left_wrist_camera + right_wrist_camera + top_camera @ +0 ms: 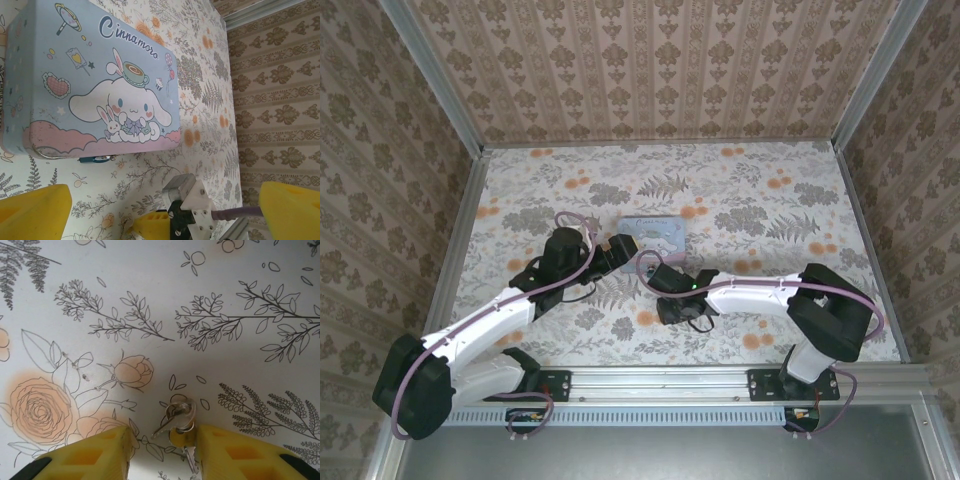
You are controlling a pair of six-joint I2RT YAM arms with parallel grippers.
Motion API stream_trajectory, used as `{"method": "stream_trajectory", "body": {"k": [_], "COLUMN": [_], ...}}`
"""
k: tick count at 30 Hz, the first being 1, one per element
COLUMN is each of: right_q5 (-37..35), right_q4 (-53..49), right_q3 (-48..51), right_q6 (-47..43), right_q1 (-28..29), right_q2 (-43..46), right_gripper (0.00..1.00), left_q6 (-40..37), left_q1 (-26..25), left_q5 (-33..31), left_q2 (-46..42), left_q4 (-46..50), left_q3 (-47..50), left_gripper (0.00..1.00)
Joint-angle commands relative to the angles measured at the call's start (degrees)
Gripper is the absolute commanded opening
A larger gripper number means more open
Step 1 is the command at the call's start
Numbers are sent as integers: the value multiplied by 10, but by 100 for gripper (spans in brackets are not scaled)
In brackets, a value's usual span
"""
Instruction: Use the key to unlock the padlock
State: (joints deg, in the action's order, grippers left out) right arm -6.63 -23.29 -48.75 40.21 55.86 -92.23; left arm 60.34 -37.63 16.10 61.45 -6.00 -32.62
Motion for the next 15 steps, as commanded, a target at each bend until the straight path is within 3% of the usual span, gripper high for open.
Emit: {"method": "stream_trajectory", "body": {"k": [1,11,15], "right_q5": [-33,-41,-48], "right_q4": [-32,-40,-42], "right_q3": [-18,-28,-27], "right_q6": [23,75,85], "right_q1": [10,19,19], "right_q2": [30,19,12], "right_gripper": [40,25,24], "left_q6": [-11,-9,-9], "left_q1": [5,6,6], "left_q5": [7,9,10], "left_q2": [-9,-10,-14], "left_q4": [-8,-14,-13], "left_q3": [7,11,11], "left_gripper": [98,98,98]}}
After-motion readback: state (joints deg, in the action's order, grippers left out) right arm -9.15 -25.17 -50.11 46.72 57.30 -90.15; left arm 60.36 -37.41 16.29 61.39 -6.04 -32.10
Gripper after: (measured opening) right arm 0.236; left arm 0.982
